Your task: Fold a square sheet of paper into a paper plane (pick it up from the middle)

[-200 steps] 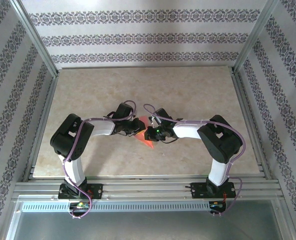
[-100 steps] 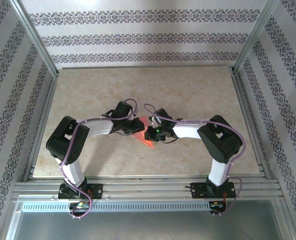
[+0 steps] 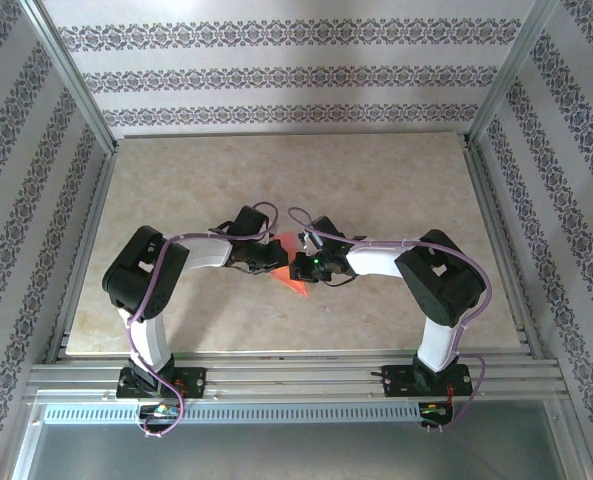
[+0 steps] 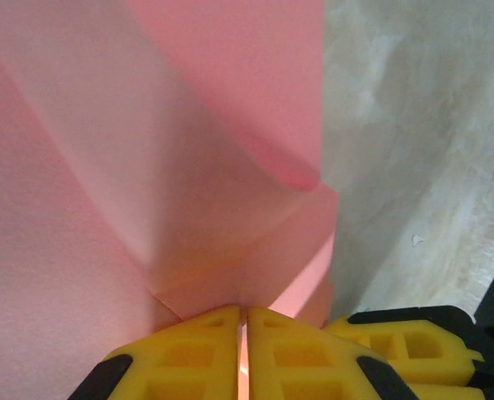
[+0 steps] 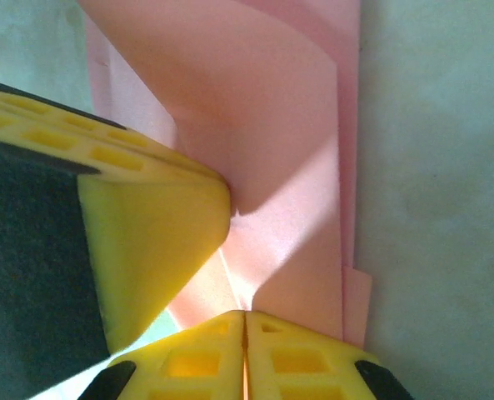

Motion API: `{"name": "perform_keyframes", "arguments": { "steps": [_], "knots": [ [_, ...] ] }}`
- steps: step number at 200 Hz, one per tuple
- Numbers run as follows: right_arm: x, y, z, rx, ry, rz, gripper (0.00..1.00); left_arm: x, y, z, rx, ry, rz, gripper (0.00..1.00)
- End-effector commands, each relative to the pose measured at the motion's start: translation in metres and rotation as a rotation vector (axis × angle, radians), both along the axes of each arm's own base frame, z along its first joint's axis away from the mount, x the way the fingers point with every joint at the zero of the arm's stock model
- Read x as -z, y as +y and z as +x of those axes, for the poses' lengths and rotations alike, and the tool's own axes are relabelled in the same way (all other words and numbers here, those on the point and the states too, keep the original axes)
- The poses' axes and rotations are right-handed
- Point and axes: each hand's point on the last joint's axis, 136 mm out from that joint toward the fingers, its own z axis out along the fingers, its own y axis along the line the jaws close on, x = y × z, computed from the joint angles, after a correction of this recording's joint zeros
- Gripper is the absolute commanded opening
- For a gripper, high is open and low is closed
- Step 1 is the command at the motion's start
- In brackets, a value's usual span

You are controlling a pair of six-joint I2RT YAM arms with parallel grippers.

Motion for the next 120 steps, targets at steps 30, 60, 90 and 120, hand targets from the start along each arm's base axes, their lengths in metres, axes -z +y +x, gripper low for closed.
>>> {"name": "perform_keyframes", "arguments": {
  "steps": [30, 60, 90, 120],
  "knots": [
    [0.040, -0.039, -0.027, -0.010, 0.112, -0.196, 0.11, 0.014, 0.037, 0.026, -0.053, -0.008, 0.147, 0.15],
    [0.041, -0.040, -0.027, -0.011, 0.114, -0.201, 0.11, 0.019, 0.052, 0.040, -0.065, -0.006, 0.174, 0.15],
    [0.040, -0.040, -0.028, -0.012, 0.114, -0.199, 0.11, 0.023, 0.070, 0.051, -0.092, 0.000, 0.182, 0.15],
    [0.040, -0.039, -0.029, -0.017, 0.115, -0.195, 0.11, 0.021, 0.085, 0.065, -0.120, 0.002, 0.177, 0.15]
  ]
}}
